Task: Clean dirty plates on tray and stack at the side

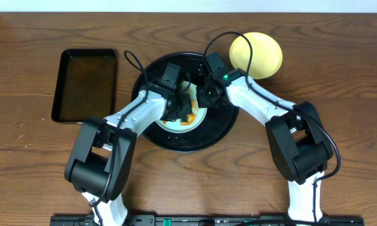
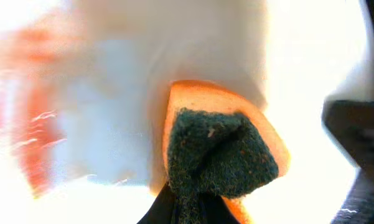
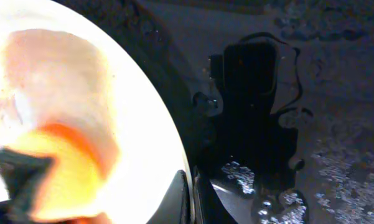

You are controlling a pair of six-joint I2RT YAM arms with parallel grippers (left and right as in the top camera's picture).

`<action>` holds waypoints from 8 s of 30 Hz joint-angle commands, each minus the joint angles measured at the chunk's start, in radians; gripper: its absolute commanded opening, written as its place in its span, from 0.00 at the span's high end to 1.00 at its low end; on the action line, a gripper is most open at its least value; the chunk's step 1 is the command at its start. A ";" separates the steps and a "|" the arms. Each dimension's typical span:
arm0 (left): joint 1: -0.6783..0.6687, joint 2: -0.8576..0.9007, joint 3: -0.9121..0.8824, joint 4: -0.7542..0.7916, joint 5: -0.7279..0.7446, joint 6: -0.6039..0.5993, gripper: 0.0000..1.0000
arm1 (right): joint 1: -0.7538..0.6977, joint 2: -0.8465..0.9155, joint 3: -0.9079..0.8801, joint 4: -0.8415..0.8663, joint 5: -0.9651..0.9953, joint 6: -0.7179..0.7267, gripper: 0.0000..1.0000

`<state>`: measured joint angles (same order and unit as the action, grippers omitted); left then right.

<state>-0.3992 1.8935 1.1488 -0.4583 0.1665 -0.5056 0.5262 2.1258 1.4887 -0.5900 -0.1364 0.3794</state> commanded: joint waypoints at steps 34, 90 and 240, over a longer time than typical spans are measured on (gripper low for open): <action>0.161 0.117 0.048 0.078 -0.101 -0.012 0.92 | -0.008 0.009 -0.007 -0.009 0.035 0.009 0.99; 0.063 0.057 0.109 -0.214 -0.658 0.215 0.92 | -0.008 0.009 -0.007 -0.009 0.035 0.009 0.99; 0.697 -0.245 0.201 -0.232 0.110 0.192 0.92 | 0.018 0.020 0.024 -0.264 0.198 0.548 0.40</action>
<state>0.2935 1.6405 1.3563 -0.6884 0.2790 -0.3164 0.5400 2.1418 1.5455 -0.8764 0.0383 0.8791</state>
